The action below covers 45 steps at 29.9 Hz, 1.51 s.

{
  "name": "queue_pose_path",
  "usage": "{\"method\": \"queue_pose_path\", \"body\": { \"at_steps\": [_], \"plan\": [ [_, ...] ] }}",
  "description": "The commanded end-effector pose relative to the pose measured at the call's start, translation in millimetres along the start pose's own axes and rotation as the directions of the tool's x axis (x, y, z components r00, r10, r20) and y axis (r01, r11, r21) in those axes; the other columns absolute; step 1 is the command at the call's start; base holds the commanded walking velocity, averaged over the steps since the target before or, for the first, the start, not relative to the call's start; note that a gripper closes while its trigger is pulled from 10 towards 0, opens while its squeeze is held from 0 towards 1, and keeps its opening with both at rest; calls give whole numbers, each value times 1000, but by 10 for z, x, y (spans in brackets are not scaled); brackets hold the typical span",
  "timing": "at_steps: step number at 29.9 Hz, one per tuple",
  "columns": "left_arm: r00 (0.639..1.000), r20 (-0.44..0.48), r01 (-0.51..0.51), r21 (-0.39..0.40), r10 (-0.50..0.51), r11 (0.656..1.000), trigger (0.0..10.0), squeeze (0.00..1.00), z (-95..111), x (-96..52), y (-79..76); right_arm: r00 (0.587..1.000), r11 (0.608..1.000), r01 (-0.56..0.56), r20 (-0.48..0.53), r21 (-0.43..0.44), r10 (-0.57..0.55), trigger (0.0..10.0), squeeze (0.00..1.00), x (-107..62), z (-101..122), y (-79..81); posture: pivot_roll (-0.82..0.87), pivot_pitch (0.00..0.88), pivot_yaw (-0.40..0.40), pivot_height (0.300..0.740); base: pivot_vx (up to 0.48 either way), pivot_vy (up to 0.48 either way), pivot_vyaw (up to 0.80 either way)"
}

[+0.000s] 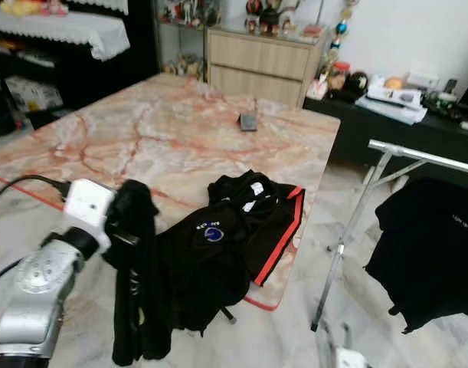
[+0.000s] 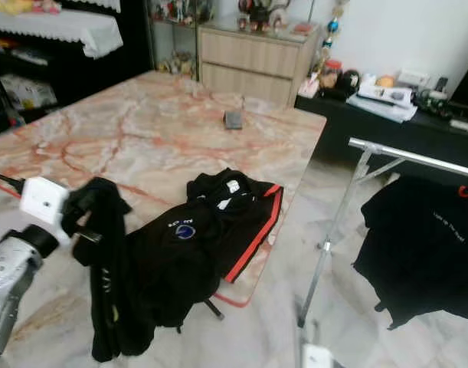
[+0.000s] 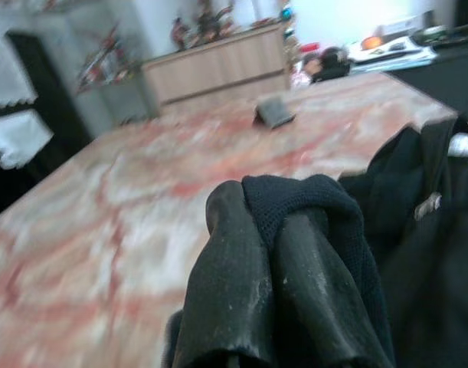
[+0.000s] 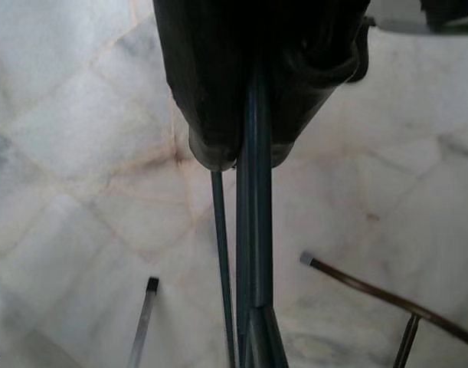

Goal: Hang hanger

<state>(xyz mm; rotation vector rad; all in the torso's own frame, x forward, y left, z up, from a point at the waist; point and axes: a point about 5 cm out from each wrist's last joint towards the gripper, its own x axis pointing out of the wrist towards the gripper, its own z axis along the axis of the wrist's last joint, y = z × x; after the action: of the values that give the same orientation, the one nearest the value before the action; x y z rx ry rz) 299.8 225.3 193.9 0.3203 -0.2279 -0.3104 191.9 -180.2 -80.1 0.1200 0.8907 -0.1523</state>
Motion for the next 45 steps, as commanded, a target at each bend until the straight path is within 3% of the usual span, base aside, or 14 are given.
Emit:
{"method": "queue_pose_path", "body": {
  "at_steps": [1,16,22,25,29,31,32,38,40,41,42,43,44,45],
  "plan": [
    [996,84,29,33,-31,999,10000,0,211,113,2,999,999,39,-35,9,-39,10000,0,-29,-105,-141,146,13,-12,740,480,0,0],
    [975,195,89,95,-106,991,10000,0,607,612,81,998,998,58,-38,25,-57,10000,0,-37,-119,-195,137,7,0,740,480,0,0],
    [970,205,116,70,-128,991,10000,0,644,667,5,997,998,62,-39,26,-61,10000,0,-42,-131,-214,133,13,0,740,480,0,0],
    [970,197,132,48,-139,990,10000,0,613,648,-49,997,998,64,-39,26,-62,10000,0,-44,-137,-219,133,18,-2,740,289,0,0],
    [976,123,184,-14,-181,983,10000,0,410,531,-206,997,998,64,-40,21,-63,10000,0,-47,-147,-223,135,25,-5,740,0,0,0],
    [978,59,204,-81,-199,976,10000,0,222,377,-329,997,998,62,-37,16,-62,10000,0,-48,-147,-215,132,33,-7,740,0,0,0],
    [983,19,186,-127,-185,974,10000,0,122,274,-379,997,998,61,-37,12,-61,10000,0,-48,-149,-214,133,37,-8,740,0,0,0],
    [989,-48,130,-173,-140,976,10000,0,-28,152,-396,997,998,60,-38,5,-60,10000,0,-49,-152,-213,136,40,-11,740,0,0,0],
    [990,-92,87,-223,-110,971,10000,0,-154,22,-428,998,998,55,-38,-5,-55,10000,0,-48,-152,-200,136,36,-11,740,0,0,0],
    [989,-98,86,-223,-110,971,10000,180,-172,6,-435,998,999,54,-38,-7,-54,10000,0,-47,-152,-196,136,36,-11,740,0,0,0],
    [989,-98,86,-223,-110,971,10000,180,-172,6,-435,998,999,54,-38,-7,-54,10000,0,-47,-152,-196,136,36,-11,740,0,0,0],
    [988,-104,86,-227,-112,970,10000,471,-189,-14,-446,998,999,53,-37,-8,-53,10000,0,-46,-148,-192,135,34,-10,740,0,0,0],
    [988,-107,87,-229,-114,970,10000,1000,-198,-29,-456,998,999,52,-36,-9,-52,10000,0,-45,-145,-189,135,32,-10,740,0,0,0],
    [987,-111,85,-234,-114,969,10000,1000,-206,-42,-462,998,999,51,-35,-10,-51,10000,0,-44,-142,-185,135,32,-10,740,0,0,0]
  ]
}}
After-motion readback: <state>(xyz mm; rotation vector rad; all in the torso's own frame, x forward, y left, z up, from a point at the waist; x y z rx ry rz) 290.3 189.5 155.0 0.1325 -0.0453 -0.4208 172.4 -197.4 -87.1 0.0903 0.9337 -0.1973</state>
